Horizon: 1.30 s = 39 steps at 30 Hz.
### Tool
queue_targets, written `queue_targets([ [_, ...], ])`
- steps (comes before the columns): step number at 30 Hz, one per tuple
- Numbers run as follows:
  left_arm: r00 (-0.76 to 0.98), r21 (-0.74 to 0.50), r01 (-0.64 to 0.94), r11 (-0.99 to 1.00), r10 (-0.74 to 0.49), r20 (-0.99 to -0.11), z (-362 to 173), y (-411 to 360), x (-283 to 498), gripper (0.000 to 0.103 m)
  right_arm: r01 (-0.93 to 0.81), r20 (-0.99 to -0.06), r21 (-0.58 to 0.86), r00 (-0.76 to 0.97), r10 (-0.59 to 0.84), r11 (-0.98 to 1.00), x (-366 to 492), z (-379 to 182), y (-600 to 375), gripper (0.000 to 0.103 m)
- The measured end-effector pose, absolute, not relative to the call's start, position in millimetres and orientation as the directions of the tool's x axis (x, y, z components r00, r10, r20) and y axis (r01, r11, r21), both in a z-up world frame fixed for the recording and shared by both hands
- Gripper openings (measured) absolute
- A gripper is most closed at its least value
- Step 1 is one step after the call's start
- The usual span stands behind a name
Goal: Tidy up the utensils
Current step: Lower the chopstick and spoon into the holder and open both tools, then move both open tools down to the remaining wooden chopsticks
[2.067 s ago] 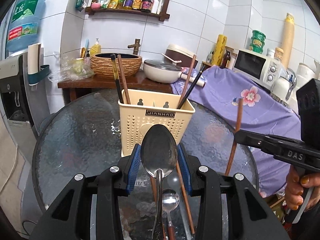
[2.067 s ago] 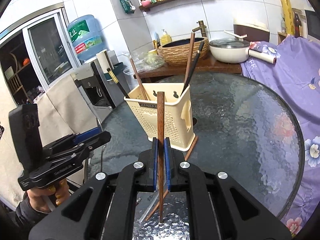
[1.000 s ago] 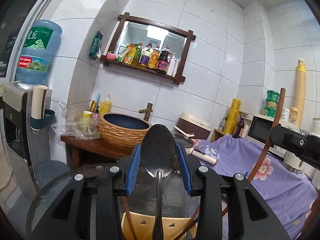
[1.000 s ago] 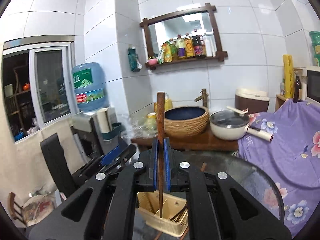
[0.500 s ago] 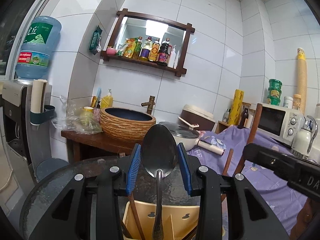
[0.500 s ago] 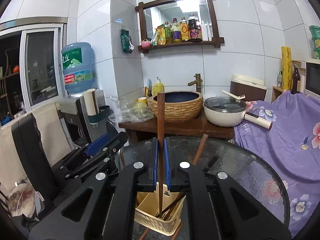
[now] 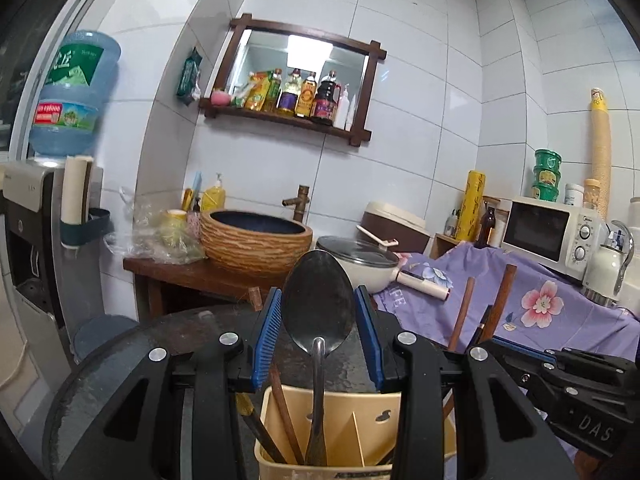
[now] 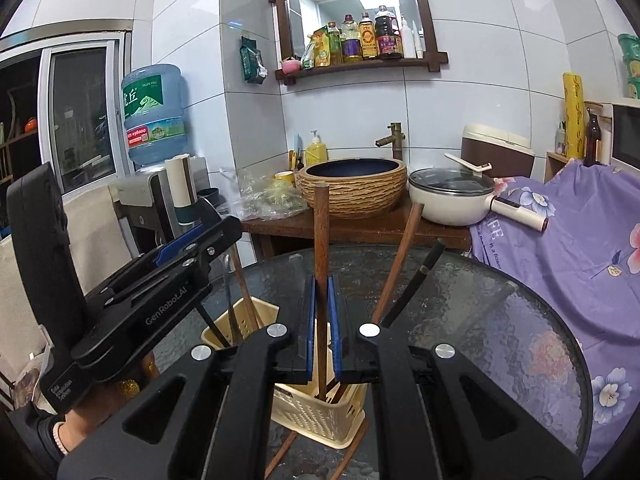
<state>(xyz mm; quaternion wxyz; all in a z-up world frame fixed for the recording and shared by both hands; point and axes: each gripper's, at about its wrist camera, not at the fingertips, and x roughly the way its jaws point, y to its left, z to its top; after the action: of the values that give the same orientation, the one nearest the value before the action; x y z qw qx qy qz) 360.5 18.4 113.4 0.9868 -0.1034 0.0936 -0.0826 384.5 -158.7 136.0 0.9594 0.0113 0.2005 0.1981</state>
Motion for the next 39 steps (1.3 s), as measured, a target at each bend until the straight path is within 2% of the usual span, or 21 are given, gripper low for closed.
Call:
queue_targets([
  [8, 0.955, -0.167, 0.156, 0.973, -0.192, -0.225, 103.1, 15.6, 348.9, 0.039, -0.397, -0.365, 0.042, 0.848, 0.384, 0.917, 372.8, 132.7, -151.2, 0.007],
  [9, 0.953, -0.158, 0.163, 0.974, -0.197, -0.230, 103.9, 15.2, 346.9, 0.045, -0.399, -0.365, 0.040, 0.848, 0.385, 0.916, 372.3, 132.1, -151.4, 0.007],
  [10, 0.955, -0.150, 0.155, 0.977, -0.187, -0.231, 104.4, 14.9, 344.6, 0.056, -0.398, -0.369, 0.040, 0.847, 0.383, 0.917, 373.0, 131.7, -152.0, 0.007],
  [17, 0.961, -0.099, 0.147, 0.984, -0.166, -0.223, 105.2, 14.6, 323.9, 0.067, -0.397, -0.401, 0.038, 0.835, 0.378, 0.917, 373.5, 124.8, -154.0, 0.007],
  [18, 0.962, -0.096, 0.140, 0.986, -0.158, -0.222, 104.9, 14.7, 321.6, 0.074, -0.399, -0.405, 0.037, 0.832, 0.378, 0.916, 373.2, 124.0, -153.7, 0.009],
  [19, 0.965, -0.095, 0.122, 0.988, -0.141, -0.219, 104.2, 16.1, 317.9, 0.081, -0.398, -0.409, 0.036, 0.831, 0.377, 0.917, 372.2, 122.1, -153.9, 0.011],
  [20, 0.967, -0.101, 0.114, 0.988, -0.133, -0.217, 103.5, 18.2, 315.0, 0.082, -0.399, -0.412, 0.036, 0.829, 0.378, 0.916, 371.1, 120.2, -154.3, 0.024],
  [21, 0.967, -0.114, 0.114, 0.987, -0.137, -0.217, 102.1, 21.3, 312.5, 0.083, -0.400, -0.413, 0.039, 0.828, 0.380, 0.916, 370.4, 118.9, -155.7, 0.042],
  [22, 0.965, -0.122, 0.118, 0.986, -0.143, -0.220, 101.5, 23.0, 312.1, 0.083, -0.393, -0.405, 0.048, 0.832, 0.378, 0.918, 368.7, 116.8, -158.2, 0.047],
  [27, 0.962, -0.156, 0.104, 0.982, -0.139, -0.234, 96.4, 35.7, 304.7, 0.085, -0.375, -0.389, 0.090, 0.840, 0.379, 0.923, 360.2, 113.0, -169.7, 0.049],
  [30, 0.953, -0.193, 0.103, 0.976, -0.152, -0.261, 87.6, 44.8, 292.1, 0.091, -0.365, -0.387, 0.076, 0.847, 0.365, 0.928, 349.4, 109.9, -172.4, 0.058],
  [33, 0.929, -0.178, 0.089, 0.980, -0.147, -0.341, 73.9, 46.1, 282.6, 0.092, -0.351, -0.410, 0.061, 0.845, 0.344, 0.934, 335.5, 97.1, -172.6, 0.061],
  [39, 0.856, -0.172, 0.088, 0.981, -0.162, -0.491, 38.8, 49.9, 266.6, 0.093, -0.343, -0.543, 0.097, 0.769, 0.339, 0.934, 322.5, 53.7, -174.7, 0.061],
])
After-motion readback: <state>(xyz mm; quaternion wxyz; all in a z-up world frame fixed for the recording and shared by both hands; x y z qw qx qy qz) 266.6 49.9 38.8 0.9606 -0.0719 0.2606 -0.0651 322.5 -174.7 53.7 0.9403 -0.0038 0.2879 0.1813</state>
